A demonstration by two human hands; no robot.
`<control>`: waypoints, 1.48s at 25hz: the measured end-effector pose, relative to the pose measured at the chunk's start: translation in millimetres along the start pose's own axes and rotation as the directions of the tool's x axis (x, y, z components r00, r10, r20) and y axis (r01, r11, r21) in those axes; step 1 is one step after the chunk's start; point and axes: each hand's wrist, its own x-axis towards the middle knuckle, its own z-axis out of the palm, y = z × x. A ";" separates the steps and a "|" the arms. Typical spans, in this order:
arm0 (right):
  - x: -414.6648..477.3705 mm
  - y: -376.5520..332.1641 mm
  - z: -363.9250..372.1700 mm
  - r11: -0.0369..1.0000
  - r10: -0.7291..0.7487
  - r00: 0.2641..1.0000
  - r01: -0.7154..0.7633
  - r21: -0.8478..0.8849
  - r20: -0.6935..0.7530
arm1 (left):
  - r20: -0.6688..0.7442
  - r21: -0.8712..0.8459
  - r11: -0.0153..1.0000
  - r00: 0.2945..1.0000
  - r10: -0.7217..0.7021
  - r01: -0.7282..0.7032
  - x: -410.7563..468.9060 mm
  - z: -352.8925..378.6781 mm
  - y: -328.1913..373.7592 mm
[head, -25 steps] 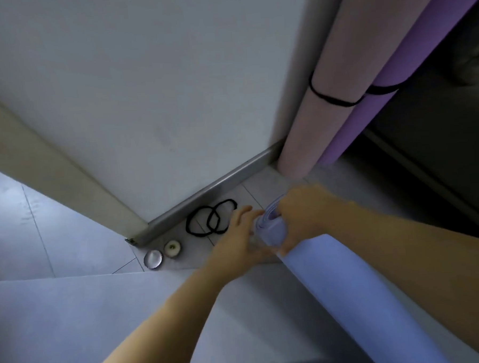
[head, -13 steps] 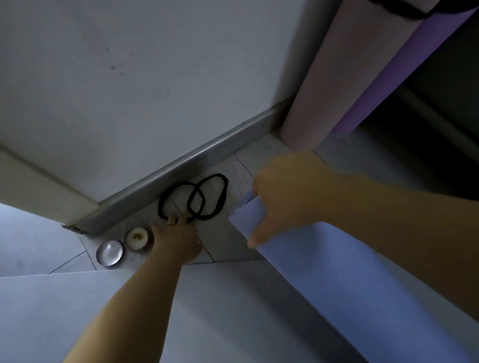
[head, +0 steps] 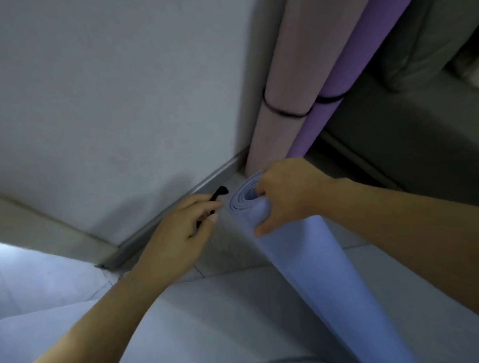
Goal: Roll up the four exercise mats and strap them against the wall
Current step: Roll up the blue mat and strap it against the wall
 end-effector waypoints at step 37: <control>-330.8 -135.0 13.2 0.928 0.359 0.642 -0.164 0.336 -0.677 | -0.047 0.230 0.757 0.770 0.637 -0.612 -208.4 38.7 251.7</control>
